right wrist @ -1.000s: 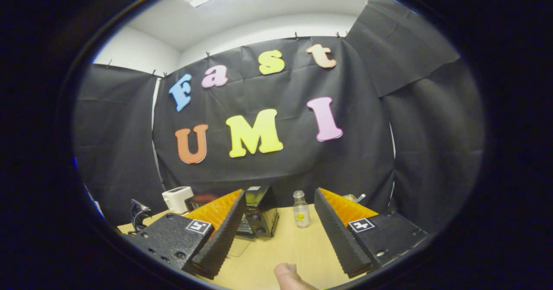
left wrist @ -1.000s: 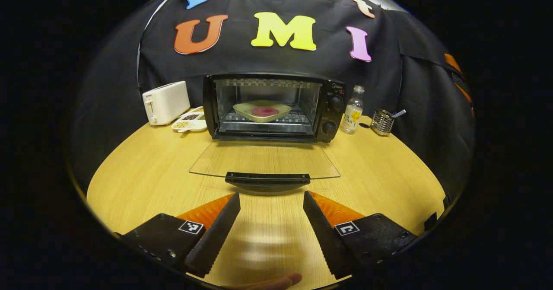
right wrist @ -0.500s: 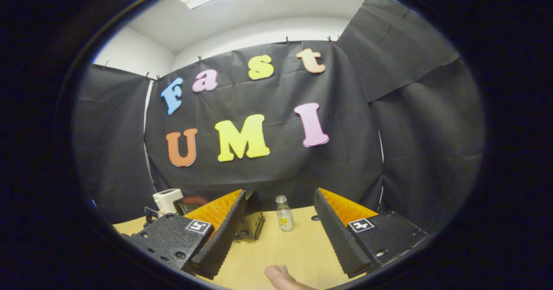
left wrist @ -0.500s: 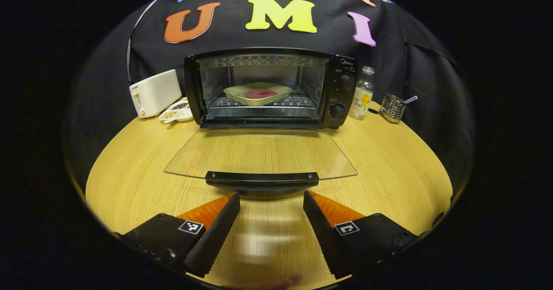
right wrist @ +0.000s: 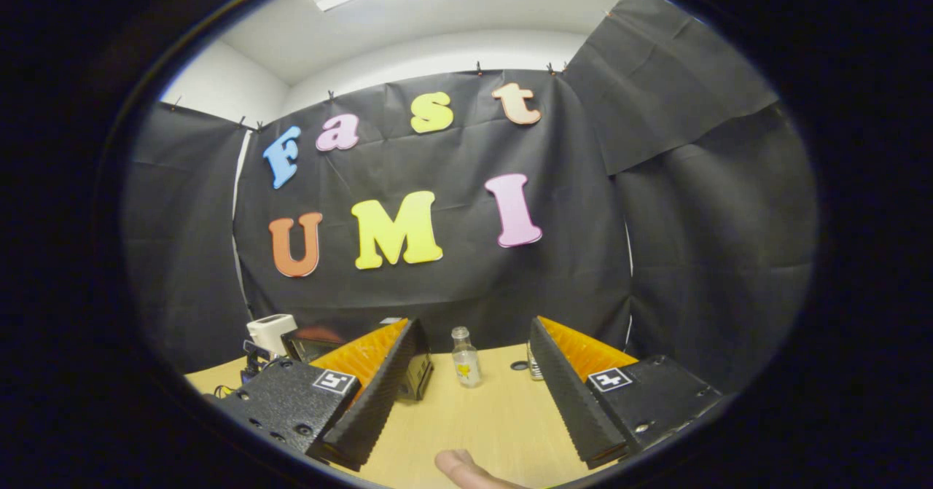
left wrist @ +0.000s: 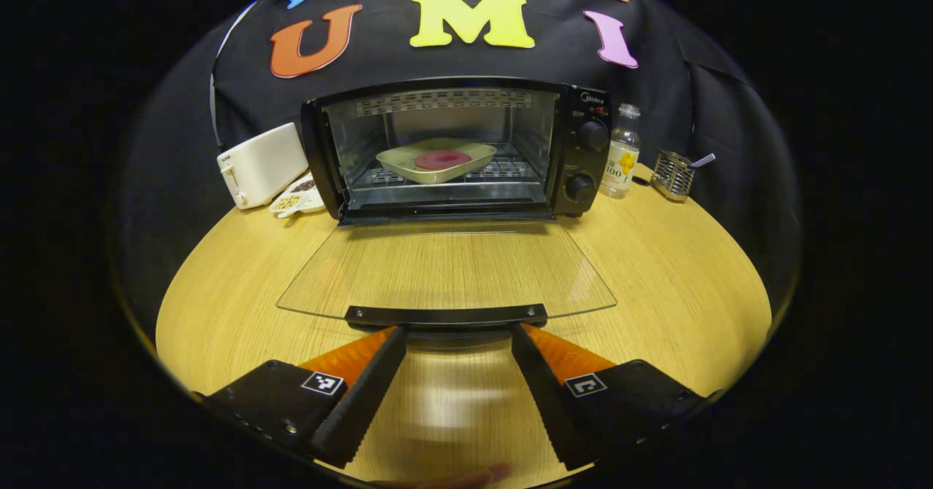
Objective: Open the electric oven with the left hand, put the food in, and close the electric oven.
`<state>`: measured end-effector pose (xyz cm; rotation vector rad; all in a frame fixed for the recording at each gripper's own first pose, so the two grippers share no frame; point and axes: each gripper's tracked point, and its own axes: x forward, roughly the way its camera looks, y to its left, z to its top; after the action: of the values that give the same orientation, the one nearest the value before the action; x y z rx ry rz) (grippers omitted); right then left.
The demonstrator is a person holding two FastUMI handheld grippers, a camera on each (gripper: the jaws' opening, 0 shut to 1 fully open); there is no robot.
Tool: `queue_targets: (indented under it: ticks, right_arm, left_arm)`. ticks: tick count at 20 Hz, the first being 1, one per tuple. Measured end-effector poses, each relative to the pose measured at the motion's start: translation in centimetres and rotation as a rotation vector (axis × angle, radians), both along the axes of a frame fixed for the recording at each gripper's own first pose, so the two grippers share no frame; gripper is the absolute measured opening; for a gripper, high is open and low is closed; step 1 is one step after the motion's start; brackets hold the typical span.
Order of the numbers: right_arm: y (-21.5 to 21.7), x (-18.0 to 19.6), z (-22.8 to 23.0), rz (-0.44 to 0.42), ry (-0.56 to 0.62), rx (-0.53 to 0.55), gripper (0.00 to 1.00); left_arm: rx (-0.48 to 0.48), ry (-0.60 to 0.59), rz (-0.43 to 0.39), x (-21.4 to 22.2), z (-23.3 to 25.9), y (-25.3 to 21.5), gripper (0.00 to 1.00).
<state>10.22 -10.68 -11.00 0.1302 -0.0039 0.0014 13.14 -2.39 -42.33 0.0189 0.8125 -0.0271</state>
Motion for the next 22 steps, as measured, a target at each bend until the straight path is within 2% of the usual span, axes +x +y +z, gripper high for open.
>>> queue_targets:
  ticks: [6, 7, 8, 9, 12, 13, 14, 17, 20, 22]
  right_arm:
    - [-0.3, -2.3, 1.0, -0.026, -0.020, -0.016, 0.96]
    - [-0.4, -2.7, 0.9, -0.031, -0.016, -0.017, 1.00]
    - [-0.5, -3.1, 1.0, -0.036, -0.013, -0.017, 0.96]
    - [-0.7, -3.4, 0.9, -0.041, -0.007, -0.015, 1.00]
    - [-0.9, -4.3, 0.8, -0.058, 0.002, -0.011, 0.96]
    - [-0.9, -4.6, 0.9, -0.061, -0.001, -0.014, 0.96]
    - [-1.0, -5.0, 1.2, -0.068, -0.008, -0.017, 0.96]
    - [-1.6, -5.9, 1.7, -0.102, -0.035, -0.011, 0.96]
    - [-1.3, -6.6, 1.5, -0.101, -0.023, -0.006, 0.95]
    - [-1.2, -7.2, 1.6, -0.095, -0.023, 0.000, 1.00]
  left_arm:
    - [0.006, -0.038, -0.002, 1.0, 2.6, 0.1, 0.94]
    - [0.007, -0.050, -0.003, 1.3, 3.1, 0.1, 0.94]
    - [0.008, -0.060, -0.002, 1.4, 3.6, 0.1, 0.94]
    - [0.009, -0.067, -0.003, 1.7, 4.0, 0.1, 0.94]
    - [0.007, -0.088, -0.002, 2.4, 5.0, 0.3, 0.94]
    - [0.005, -0.090, -0.009, 2.5, 5.3, 0.4, 0.84]
    - [0.007, -0.092, -0.027, 2.6, 5.5, 0.4, 0.93]
    - [0.009, -0.115, -0.027, 3.5, 6.3, 1.4, 0.92]
    - [-0.019, -0.129, -0.020, 4.4, 7.2, 1.9, 0.94]
    - [-0.023, -0.131, -0.024, 4.9, 7.7, 2.0, 0.94]
